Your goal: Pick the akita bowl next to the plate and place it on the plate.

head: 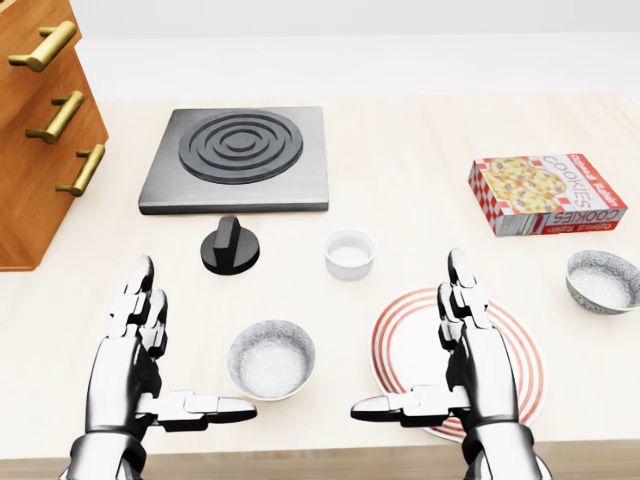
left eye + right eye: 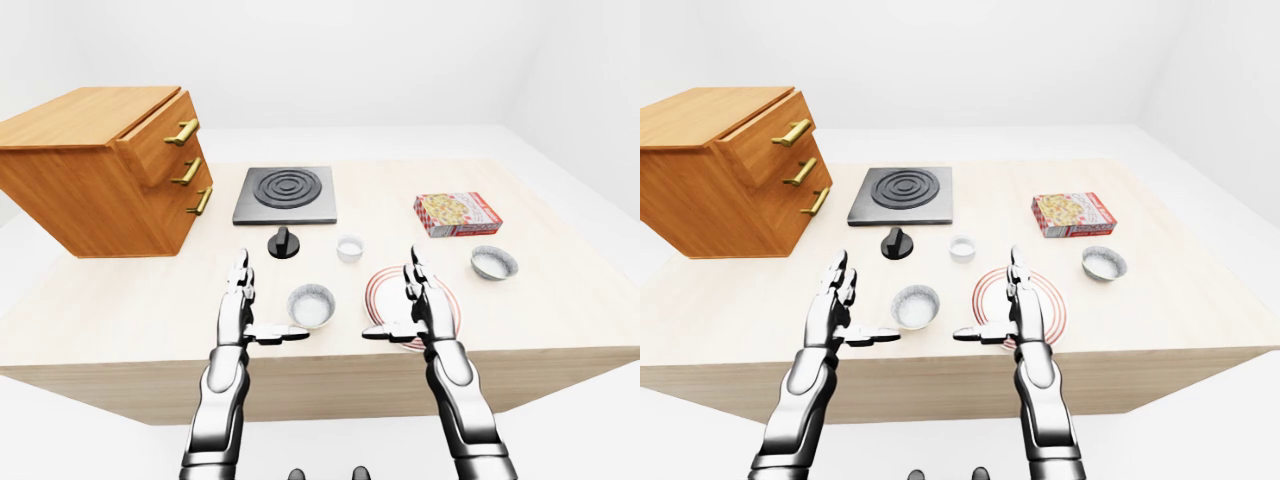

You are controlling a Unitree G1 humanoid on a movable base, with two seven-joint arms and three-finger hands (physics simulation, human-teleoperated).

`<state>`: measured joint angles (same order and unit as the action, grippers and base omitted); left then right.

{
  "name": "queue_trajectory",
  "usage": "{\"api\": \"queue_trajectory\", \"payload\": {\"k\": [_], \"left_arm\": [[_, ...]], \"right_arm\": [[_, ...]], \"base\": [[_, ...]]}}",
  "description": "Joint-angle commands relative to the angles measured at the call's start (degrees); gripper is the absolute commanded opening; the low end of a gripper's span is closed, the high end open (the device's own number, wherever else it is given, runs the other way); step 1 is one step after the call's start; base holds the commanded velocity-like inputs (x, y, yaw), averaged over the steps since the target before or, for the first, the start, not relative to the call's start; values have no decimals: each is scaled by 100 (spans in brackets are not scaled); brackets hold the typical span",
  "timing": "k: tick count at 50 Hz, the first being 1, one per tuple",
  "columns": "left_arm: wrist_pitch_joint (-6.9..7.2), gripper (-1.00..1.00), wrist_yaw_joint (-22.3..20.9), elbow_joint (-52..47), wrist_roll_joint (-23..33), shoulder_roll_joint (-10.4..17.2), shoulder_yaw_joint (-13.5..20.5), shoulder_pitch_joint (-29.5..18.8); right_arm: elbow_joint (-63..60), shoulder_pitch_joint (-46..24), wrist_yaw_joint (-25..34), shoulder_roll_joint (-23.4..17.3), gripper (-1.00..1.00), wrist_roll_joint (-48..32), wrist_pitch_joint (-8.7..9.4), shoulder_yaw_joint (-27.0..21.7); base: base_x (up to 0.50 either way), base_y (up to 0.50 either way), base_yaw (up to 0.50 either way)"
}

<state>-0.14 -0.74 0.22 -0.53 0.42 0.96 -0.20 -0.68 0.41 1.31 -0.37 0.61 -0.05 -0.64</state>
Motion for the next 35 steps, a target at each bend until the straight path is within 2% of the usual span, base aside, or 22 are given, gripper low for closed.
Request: {"api": "queue_trajectory", "payload": {"k": [1, 5, 7, 9, 11, 15, 17, 19, 20, 21, 22, 25, 28, 29, 32, 33, 35], "left_arm": [[-61, 100, -98, 55, -89, 73, 158, -41], [-94, 100, -76, 93, -77, 70, 154, -60], [-180, 100, -80, 209, -85, 76, 169, -93], [-181, 100, -73, 199, -73, 74, 158, -86], [-118, 100, -67, 110, -69, 68, 141, -59], [-225, 100, -70, 229, -49, 68, 131, -82], [-232, 100, -70, 235, -50, 69, 132, -86], [-274, 100, -77, 273, -57, 71, 137, -96], [-269, 100, -79, 262, -60, 71, 136, -94], [-293, 100, -89, 223, -50, 72, 125, -75], [-334, 100, -86, 231, -37, 70, 120, -67], [-268, 100, -78, 126, -25, 61, 109, -28], [-257, 100, -78, 129, -32, 63, 118, -34], [-320, 100, -93, 176, -39, 64, 120, -32], [-293, 100, -104, 68, -34, 56, 99, 6], [-256, 100, -113, 43, -51, 55, 102, 5], [-266, 100, -112, 57, -51, 53, 102, 4]], "right_arm": [[-81, 105, 258, -54, 100, 90, -142, -90], [-51, 91, 285, -56, 100, 93, -186, -92], [-39, 95, 296, -58, 100, 88, -214, -91], [-77, 91, 292, -59, 100, 86, -178, -93], [-13, 82, 298, -58, 100, 81, -227, -96], [33, 67, 298, -59, 100, 80, -275, -107], [35, 65, 298, -56, 100, 82, -270, -105], [154, 50, 299, -57, 100, 71, -397, -108], [141, 54, 297, -55, 100, 77, -390, -108], [44, 67, 304, -48, 100, 133, -296, -118], [43, 71, 296, -48, 100, 130, -314, -117], [7, 95, 306, -43, 100, 156, -321, -109], [1, 106, 313, -44, 100, 163, -340, -106], [-181, 138, 309, -40, 100, 181, -229, -96], [-96, 134, 319, -42, 100, 191, -321, -106], [-153, 142, 313, -44, 100, 171, -276, -92], [-146, 134, 307, -43, 100, 168, -274, -95]], "base": [[0, 0, 0], [0, 0, 0], [0, 0, 0], [0, 0, 0], [0, 0, 0], [0, 0, 0], [0, 0, 0], [0, 0, 0], [0, 0, 0], [0, 0, 0], [0, 0, 0], [0, 0, 0], [0, -15, 0], [-1, -28, 0], [-6, -35, 0], [-9, -39, 0], [-9, -39, 0]]}}
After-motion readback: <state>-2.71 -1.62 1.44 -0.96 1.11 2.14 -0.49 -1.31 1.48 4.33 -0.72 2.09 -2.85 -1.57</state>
